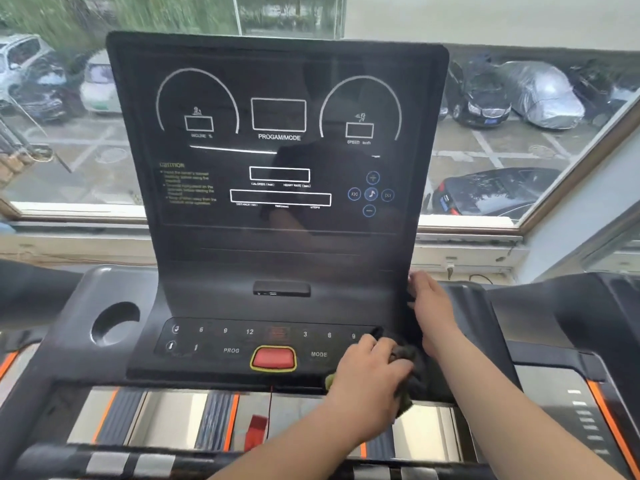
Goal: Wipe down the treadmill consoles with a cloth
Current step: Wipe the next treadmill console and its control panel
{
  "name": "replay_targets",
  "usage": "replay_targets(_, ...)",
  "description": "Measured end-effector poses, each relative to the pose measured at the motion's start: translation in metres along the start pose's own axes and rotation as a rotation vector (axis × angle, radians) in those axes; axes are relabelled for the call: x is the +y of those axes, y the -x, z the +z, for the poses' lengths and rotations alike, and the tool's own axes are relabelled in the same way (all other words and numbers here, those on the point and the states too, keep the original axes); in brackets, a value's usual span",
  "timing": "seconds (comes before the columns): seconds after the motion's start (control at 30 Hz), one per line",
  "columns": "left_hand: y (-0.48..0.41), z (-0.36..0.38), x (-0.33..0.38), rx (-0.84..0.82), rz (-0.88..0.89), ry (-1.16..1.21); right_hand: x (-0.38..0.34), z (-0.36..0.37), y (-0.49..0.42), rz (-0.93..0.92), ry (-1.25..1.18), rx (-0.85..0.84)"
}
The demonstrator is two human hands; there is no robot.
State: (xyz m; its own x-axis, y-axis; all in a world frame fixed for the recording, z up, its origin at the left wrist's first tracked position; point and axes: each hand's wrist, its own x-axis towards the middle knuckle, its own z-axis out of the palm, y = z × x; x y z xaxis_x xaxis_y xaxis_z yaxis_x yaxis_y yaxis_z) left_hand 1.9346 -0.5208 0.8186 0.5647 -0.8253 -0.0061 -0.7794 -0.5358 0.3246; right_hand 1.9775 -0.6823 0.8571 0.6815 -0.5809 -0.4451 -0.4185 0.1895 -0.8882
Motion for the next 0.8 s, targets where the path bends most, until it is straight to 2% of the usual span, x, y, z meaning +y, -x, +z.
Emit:
replay_targets(0.07,-0.006,-0.018,-0.005,-0.019,-0.045,-0.052,0.002,0.003,0.005,-0.007,-0.028,0.135)
replay_targets(0.2,-0.024,-0.068,-0.015,-0.227,-0.311,-0.077,0.002,0.016,0.02,-0.111,0.05,0.313)
replay_targets(0.27,-0.025,-0.089,-0.036,-0.285,-0.37,-0.075,-0.003,0.028,0.036,-0.175,0.061,0.31)
replay_targets(0.4,0.0,-0.11,-0.091,-0.289,-0.46,-0.003,-0.003,0.058,0.063,-0.231,0.132,0.302)
replay_targets(0.57,0.042,-0.132,-0.148,-0.319,-0.551,0.036,0.0,0.11,0.09,-0.234,0.202,0.279)
replay_targets(0.8,0.101,-0.163,-0.228,-0.281,-0.629,0.027,0.007,0.157,0.119,-0.172,0.136,0.294)
